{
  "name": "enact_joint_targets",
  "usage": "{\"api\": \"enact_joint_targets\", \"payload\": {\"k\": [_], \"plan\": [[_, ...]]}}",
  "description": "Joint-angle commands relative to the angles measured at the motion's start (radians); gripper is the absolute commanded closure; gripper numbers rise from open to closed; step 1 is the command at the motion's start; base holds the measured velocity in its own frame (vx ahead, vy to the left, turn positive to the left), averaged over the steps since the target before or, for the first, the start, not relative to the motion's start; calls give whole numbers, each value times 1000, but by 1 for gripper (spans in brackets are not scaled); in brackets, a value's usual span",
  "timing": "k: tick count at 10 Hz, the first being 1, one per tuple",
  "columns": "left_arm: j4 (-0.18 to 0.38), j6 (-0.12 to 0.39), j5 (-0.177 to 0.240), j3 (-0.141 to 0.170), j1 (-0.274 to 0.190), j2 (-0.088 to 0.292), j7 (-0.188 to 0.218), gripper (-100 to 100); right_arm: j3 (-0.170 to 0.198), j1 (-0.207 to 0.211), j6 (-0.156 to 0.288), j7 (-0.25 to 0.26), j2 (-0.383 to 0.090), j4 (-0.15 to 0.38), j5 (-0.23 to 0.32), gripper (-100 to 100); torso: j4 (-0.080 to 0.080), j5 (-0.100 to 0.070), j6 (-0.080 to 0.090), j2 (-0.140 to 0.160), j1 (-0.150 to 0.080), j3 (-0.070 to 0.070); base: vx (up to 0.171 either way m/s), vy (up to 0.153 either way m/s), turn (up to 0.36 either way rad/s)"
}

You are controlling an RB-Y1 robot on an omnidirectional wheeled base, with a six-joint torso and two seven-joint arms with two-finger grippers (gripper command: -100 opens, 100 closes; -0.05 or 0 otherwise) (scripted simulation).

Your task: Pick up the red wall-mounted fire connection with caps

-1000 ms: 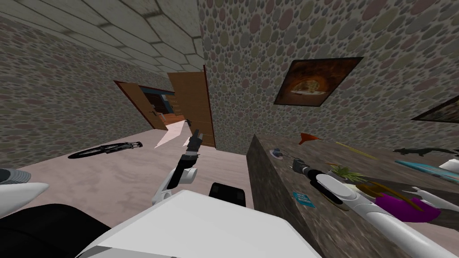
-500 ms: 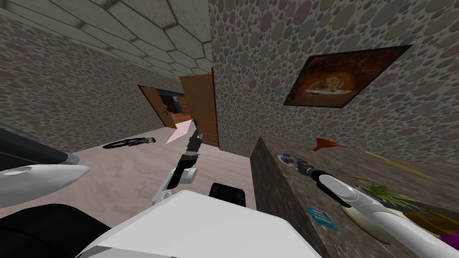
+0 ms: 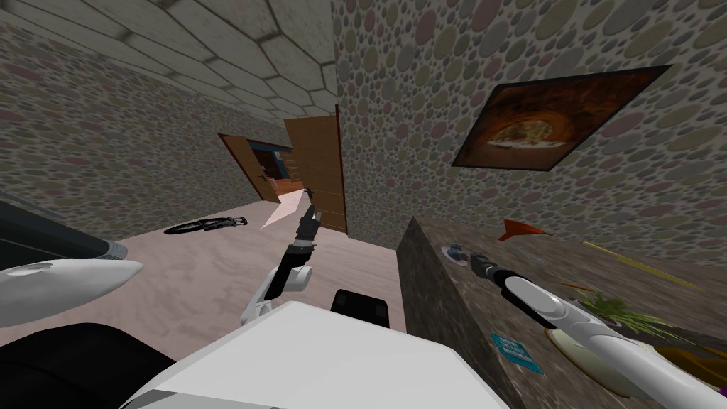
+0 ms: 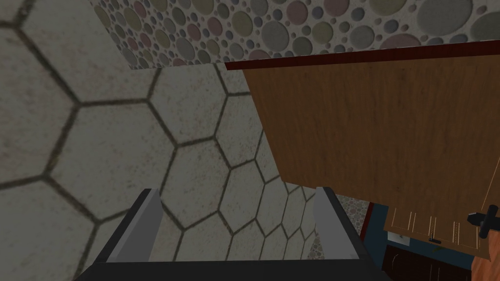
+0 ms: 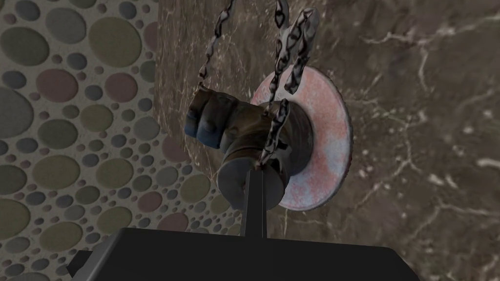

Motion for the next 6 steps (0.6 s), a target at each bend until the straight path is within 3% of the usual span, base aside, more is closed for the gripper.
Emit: {"api": "enact_joint_targets", "payload": {"k": [1, 3, 5, 6], "plan": [[0, 0, 0, 0, 0, 0, 0, 0, 0, 0, 0, 0, 0, 0, 0, 100, 0, 0, 0, 0, 0, 0, 0, 0, 0], [0, 0, 0, 0, 0, 0, 0, 0, 0, 0, 0, 0, 0, 0, 0, 100, 0, 0, 0, 0, 0, 0, 0, 0, 0], [0, 0, 0, 0, 0, 0, 0, 0, -3, -18, -20, -15, 2, -13, -27, -100, 0, 0, 0, 0, 0, 0, -45, -48, 25], [0, 0, 0, 0, 0, 0, 0, 0, -9, -25, -27, -17, 7, -19, -42, -100, 1, -1, 0, 4, -5, 2, -126, -148, 84]]}}
